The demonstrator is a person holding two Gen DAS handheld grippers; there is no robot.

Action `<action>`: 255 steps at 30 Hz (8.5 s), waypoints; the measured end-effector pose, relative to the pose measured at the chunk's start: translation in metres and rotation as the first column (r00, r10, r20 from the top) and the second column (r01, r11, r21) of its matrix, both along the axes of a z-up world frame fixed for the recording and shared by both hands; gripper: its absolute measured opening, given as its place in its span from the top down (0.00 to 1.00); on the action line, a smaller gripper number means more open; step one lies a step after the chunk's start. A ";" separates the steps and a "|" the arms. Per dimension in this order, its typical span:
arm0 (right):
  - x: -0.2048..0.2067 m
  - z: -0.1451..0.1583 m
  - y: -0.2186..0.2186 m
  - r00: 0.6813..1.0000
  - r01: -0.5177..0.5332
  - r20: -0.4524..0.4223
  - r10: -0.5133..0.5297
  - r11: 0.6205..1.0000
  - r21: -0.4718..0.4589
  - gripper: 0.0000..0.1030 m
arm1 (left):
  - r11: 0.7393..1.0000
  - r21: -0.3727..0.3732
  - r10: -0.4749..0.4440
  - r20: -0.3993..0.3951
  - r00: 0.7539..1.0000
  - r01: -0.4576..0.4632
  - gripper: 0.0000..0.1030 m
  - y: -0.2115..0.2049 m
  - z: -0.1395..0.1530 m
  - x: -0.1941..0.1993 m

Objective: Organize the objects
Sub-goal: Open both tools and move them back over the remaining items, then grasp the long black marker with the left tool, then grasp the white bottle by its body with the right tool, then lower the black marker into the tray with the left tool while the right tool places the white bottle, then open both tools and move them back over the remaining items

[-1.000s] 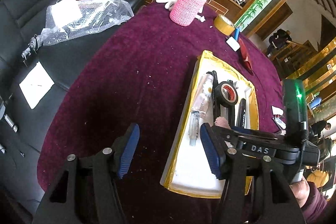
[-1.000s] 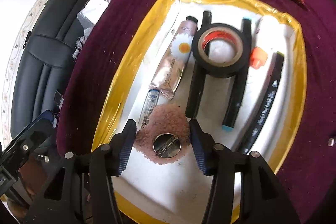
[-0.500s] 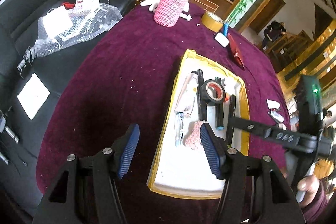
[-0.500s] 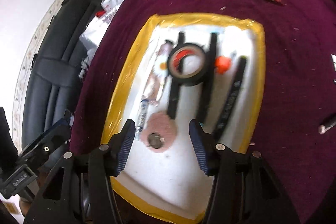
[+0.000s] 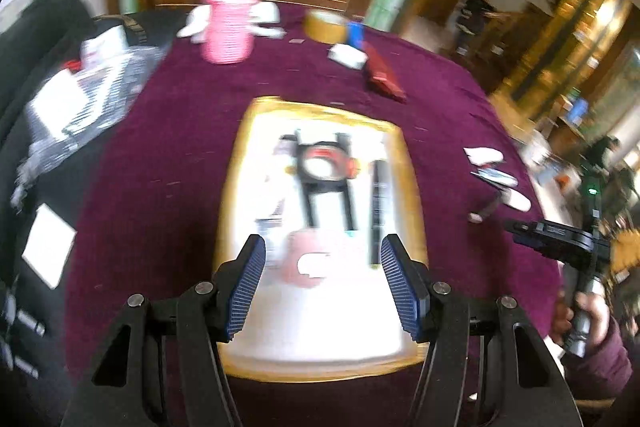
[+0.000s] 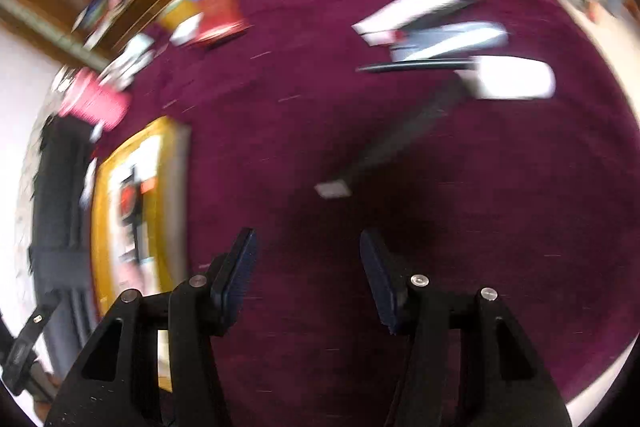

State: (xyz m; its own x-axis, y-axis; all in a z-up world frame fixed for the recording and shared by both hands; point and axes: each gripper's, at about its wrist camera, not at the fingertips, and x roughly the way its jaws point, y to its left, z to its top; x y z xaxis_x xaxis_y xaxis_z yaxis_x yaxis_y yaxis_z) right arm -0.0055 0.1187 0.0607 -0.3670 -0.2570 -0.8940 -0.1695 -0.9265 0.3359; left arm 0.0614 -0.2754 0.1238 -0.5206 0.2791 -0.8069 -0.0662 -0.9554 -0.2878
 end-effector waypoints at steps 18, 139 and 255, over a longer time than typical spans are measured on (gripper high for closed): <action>-0.015 0.001 0.155 0.978 0.208 -0.042 -0.204 0.968 0.138 0.09 | 0.920 -0.094 -0.385 -0.054 0.921 0.380 0.11 0.250 -0.011 -0.073; -0.018 -0.015 -0.221 0.855 -0.475 0.107 0.507 0.849 -0.231 0.68 | 0.984 0.164 0.039 0.203 0.978 -0.073 0.62 -0.006 -0.082 -0.003; -0.143 -0.056 0.090 0.957 -0.228 0.096 0.273 0.915 -0.333 0.40 | 0.991 0.079 0.086 0.236 0.968 -0.107 0.47 0.176 -0.058 0.010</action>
